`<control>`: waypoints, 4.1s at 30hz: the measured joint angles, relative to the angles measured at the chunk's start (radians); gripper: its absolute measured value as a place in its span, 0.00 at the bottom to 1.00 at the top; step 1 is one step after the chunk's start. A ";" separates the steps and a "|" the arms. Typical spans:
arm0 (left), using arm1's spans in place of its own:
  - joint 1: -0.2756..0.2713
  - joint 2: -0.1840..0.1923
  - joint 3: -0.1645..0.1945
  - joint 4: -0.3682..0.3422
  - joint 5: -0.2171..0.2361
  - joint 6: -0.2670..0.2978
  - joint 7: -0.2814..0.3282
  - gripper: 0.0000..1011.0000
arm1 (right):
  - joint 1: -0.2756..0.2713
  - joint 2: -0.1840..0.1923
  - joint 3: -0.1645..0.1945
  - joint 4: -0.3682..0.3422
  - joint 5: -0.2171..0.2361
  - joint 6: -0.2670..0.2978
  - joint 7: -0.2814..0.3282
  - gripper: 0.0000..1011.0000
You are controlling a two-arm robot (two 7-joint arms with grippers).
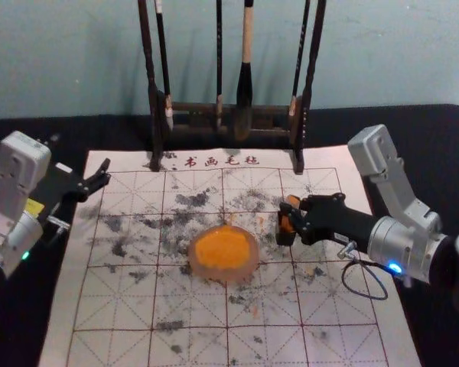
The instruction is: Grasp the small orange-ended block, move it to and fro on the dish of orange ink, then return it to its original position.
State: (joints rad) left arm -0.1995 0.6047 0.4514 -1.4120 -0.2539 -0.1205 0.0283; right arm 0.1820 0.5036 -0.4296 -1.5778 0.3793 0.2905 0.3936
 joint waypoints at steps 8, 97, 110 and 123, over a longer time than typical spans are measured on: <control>0.000 0.000 0.000 0.000 0.000 0.000 0.000 0.99 | 0.005 -0.005 -0.013 0.021 -0.028 -0.009 0.007 0.11; 0.000 0.000 0.000 0.000 0.000 0.000 0.000 0.99 | -0.002 -0.038 -0.001 0.074 -0.102 -0.081 0.032 0.99; 0.000 0.000 0.000 0.000 0.000 0.000 0.000 0.99 | -0.029 -0.045 0.036 0.033 -0.108 -0.173 -0.005 0.99; 0.000 0.000 0.000 0.000 0.000 0.000 0.000 0.99 | -0.126 -0.139 0.164 0.042 -0.244 -0.368 -0.283 0.99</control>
State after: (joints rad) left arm -0.1995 0.6047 0.4514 -1.4120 -0.2539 -0.1205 0.0283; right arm 0.0562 0.3650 -0.2660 -1.5356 0.1354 -0.0774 0.1106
